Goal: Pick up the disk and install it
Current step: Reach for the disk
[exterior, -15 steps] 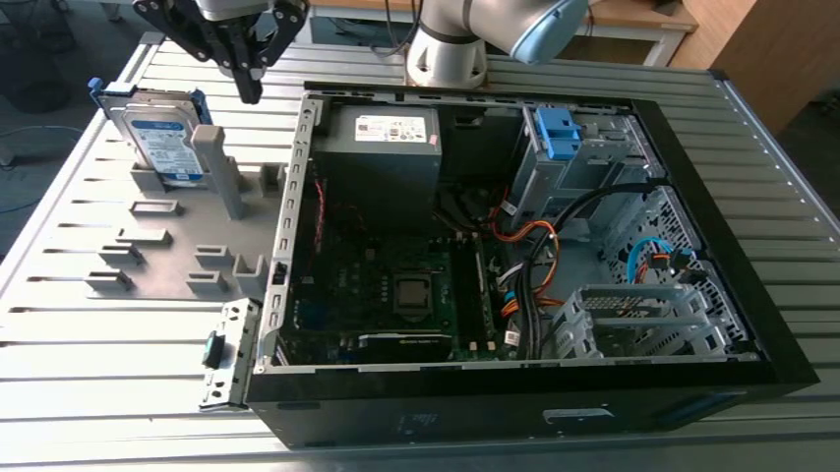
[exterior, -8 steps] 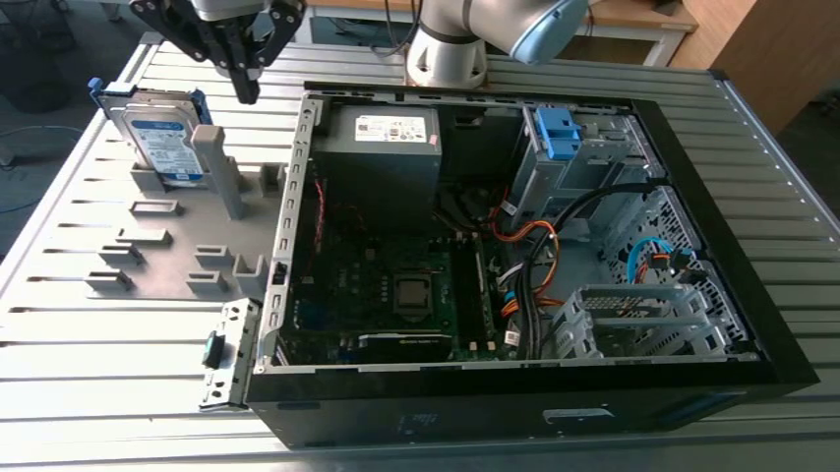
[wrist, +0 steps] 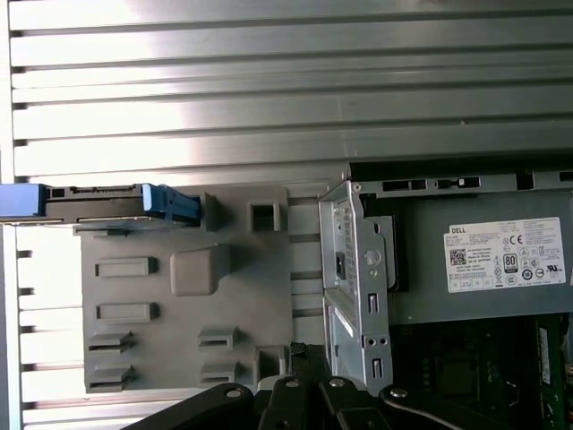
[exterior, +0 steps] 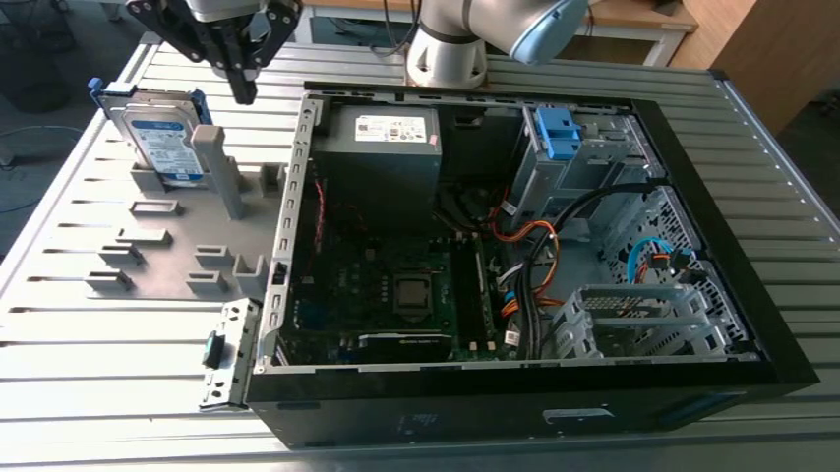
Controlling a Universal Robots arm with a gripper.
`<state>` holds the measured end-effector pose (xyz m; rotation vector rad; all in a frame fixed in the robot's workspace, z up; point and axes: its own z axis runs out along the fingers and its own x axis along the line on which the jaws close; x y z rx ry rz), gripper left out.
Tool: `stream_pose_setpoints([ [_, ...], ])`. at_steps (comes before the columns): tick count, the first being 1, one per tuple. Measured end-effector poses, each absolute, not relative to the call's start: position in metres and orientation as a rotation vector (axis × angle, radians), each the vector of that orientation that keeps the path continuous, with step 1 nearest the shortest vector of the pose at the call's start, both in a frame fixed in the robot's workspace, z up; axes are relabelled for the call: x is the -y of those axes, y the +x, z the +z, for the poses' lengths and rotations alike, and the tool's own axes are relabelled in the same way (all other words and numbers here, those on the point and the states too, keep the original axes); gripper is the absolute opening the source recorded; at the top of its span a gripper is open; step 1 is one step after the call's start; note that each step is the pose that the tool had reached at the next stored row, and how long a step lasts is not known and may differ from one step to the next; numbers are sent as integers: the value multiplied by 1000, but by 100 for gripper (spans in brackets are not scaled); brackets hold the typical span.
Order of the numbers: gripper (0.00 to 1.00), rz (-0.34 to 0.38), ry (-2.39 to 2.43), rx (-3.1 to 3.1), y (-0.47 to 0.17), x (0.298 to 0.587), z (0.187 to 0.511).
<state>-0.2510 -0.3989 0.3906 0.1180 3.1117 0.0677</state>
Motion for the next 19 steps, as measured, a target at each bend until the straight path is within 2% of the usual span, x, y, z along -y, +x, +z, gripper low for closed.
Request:
stream_pose_setpoints([
  [19,11,67,118,-3112,-262,397,387],
])
